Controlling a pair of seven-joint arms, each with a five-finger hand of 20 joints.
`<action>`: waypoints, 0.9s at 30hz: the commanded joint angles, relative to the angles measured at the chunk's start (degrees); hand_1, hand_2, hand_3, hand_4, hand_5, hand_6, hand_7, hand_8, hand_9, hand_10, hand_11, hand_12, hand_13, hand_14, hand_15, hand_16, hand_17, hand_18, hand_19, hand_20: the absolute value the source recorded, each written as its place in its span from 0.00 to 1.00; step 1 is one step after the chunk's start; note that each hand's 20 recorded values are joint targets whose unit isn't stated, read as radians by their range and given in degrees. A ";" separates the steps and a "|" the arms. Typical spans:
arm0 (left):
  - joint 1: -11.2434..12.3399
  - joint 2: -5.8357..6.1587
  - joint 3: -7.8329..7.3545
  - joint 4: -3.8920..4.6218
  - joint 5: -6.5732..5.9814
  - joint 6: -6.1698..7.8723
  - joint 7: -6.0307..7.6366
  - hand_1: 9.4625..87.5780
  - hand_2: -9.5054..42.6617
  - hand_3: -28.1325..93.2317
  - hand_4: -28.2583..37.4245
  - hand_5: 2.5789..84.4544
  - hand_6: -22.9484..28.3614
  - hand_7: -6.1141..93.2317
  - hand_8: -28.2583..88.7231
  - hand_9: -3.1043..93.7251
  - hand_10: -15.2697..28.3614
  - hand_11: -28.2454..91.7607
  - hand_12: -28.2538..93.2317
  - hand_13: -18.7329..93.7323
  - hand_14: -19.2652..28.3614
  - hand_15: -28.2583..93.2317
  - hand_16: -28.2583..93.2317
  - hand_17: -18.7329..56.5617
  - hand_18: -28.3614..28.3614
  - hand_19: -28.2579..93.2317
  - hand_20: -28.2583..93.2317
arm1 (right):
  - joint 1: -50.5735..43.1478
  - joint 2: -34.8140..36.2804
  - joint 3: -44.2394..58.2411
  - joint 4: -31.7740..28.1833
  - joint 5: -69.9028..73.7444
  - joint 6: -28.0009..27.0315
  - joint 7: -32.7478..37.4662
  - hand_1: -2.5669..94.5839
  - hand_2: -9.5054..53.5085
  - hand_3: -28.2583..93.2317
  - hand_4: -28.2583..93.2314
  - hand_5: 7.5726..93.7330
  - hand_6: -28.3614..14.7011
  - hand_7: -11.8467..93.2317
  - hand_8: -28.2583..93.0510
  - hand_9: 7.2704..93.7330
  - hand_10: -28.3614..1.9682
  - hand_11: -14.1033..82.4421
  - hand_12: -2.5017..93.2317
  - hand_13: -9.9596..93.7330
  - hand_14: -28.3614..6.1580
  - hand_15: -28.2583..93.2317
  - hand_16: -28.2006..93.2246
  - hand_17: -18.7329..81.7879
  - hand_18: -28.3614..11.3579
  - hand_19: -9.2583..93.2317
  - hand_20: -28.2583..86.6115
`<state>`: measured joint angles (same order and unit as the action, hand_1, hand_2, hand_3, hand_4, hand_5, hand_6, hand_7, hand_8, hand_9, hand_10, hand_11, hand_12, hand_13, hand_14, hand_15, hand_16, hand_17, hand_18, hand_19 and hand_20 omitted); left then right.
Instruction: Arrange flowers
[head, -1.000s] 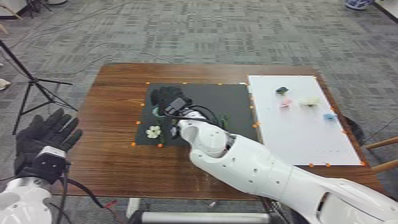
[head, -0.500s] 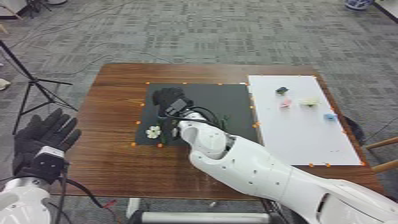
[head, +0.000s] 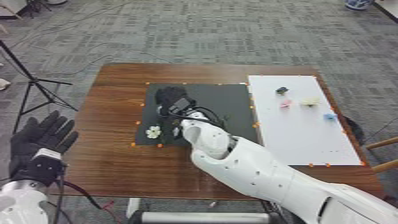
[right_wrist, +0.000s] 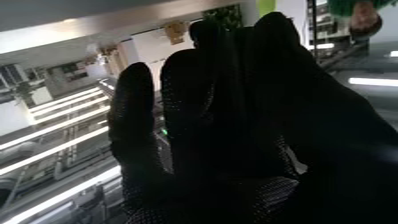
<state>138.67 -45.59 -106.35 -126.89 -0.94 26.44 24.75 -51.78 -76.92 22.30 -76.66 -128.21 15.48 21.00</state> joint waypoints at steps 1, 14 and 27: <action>2.39 -2.43 -1.82 -0.85 0.15 -0.28 0.49 0.22 0.51 0.82 0.00 0.45 0.63 0.17 0.18 0.37 0.67 0.39 0.33 0.39 0.69 0.48 0.21 0.22 0.72 0.44 0.34 | -5.55 6.33 13.55 -8.85 -2.96 -3.95 -1.61 0.59 0.00 0.82 0.00 0.59 0.64 0.36 0.11 0.66 0.56 0.36 0.21 0.72 0.62 0.75 0.60 0.49 0.15 0.84 0.58; 7.34 -2.92 -5.69 -2.37 -1.48 0.02 3.01 0.22 0.51 0.82 0.00 0.45 0.63 0.17 0.18 0.37 0.67 0.39 0.33 0.39 0.69 0.48 0.21 0.22 0.72 0.44 0.34 | -16.79 22.29 33.15 -16.39 -1.05 -13.01 13.55 0.45 0.00 0.86 0.02 0.51 0.51 0.26 0.14 0.55 0.40 0.30 0.17 0.66 0.43 0.73 0.45 0.45 0.09 0.82 0.55; 8.30 -2.24 -5.29 -2.63 -2.15 0.30 3.80 0.22 0.51 0.82 0.00 0.45 0.63 0.17 0.18 0.37 0.67 0.39 0.33 0.39 0.69 0.48 0.21 0.22 0.72 0.44 0.34 | -24.13 27.10 42.10 -17.03 -0.77 -18.34 22.64 0.47 0.00 0.87 0.02 0.43 0.42 0.21 0.15 0.42 0.34 0.27 0.14 0.66 0.38 0.77 0.41 0.48 0.04 0.88 0.51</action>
<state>146.24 -48.11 -112.04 -128.91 -2.62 26.49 27.58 -75.26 -50.80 63.34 -94.72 -129.45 1.70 39.59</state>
